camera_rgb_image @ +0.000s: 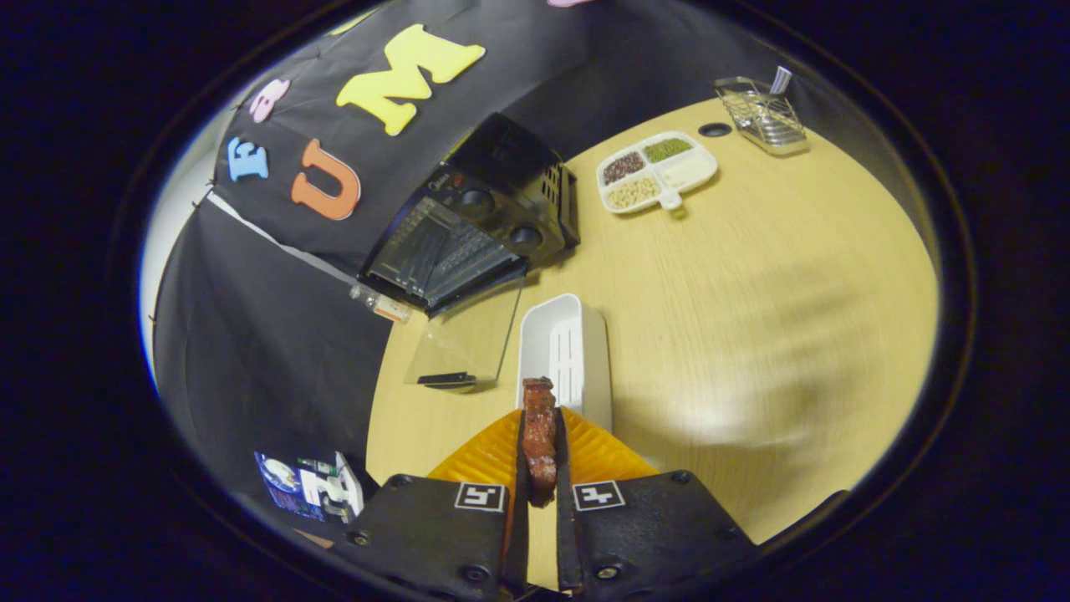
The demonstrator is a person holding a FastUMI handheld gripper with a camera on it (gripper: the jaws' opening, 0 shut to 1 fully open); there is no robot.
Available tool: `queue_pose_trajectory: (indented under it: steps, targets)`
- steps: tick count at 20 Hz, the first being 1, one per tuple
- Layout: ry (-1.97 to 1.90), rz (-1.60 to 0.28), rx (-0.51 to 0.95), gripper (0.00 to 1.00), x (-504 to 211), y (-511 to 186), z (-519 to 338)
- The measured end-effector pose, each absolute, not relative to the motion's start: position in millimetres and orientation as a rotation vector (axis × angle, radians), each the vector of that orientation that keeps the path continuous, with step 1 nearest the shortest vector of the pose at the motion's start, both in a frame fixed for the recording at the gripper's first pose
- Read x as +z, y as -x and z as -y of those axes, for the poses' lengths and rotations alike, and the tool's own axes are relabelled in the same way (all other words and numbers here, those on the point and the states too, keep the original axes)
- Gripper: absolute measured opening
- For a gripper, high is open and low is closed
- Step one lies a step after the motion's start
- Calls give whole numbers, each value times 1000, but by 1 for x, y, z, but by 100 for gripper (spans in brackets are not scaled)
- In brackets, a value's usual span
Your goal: Open the toaster oven, put the food inside, and close the toaster oven door.
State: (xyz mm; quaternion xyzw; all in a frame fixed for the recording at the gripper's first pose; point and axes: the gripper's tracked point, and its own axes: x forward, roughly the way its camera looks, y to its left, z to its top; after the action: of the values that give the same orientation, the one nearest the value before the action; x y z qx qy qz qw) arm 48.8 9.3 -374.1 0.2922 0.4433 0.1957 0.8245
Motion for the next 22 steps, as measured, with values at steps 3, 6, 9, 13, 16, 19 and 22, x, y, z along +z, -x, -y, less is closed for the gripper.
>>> queue_pose_trajectory:
  steps: [3,6,9,13,16,19,22]
  targets:
    - [-650,-848,342,16,-336,-54,-19]
    - [-710,-776,283,16,-305,-66,-36]
    - [-675,-711,251,16,-290,-81,-58]
    - [-734,-663,272,16,-281,-106,-121]
    - [-811,-650,233,16,-291,-128,-165]
    - [-880,-649,240,16,-297,-143,-210]
    - [-926,-598,174,16,-309,-166,-228]
